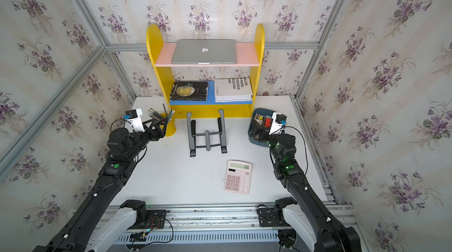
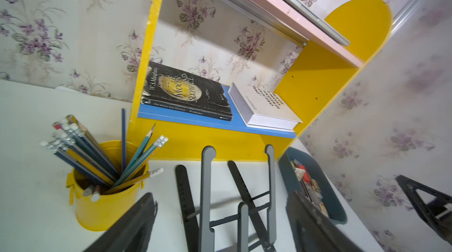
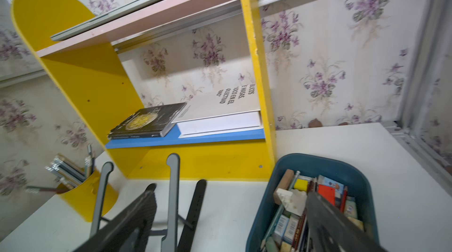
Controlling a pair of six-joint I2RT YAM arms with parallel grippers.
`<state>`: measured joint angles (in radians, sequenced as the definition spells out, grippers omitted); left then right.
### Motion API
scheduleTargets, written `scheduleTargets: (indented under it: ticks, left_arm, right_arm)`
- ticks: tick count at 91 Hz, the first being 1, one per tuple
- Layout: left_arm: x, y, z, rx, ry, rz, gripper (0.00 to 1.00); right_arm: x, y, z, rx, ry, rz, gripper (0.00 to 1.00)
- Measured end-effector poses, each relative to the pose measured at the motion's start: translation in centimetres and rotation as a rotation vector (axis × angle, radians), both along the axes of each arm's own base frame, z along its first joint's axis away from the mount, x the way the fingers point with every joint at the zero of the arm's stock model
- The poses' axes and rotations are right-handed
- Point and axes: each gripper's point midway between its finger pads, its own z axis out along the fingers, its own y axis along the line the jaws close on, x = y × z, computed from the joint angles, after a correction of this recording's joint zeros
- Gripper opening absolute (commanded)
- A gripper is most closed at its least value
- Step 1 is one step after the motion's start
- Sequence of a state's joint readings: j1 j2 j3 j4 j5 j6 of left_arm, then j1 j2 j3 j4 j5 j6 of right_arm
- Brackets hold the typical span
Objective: Close the laptop lid and set it aside
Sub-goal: Reset both arms
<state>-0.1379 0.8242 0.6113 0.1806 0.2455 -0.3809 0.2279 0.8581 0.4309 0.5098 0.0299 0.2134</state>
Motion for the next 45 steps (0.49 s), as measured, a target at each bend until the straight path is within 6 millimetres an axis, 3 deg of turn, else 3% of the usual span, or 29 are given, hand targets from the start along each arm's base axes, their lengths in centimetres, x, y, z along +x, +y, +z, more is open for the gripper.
scheduleTargets:
  ticks: [28,45]
  left_arm:
    - [0.2,4.3,-4.7,0.124,-0.021,0.241,0.87]
    - [0.0,7.9,-9.8,0.252,0.028,0.423,0.87]
  right_arm:
    - [-1.5,-5.1,-5.1,-0.001,-0.017,-0.277,1.0]
    - [-1.9,-7.0,-6.5,-0.033,-0.029,-0.382,1.0]
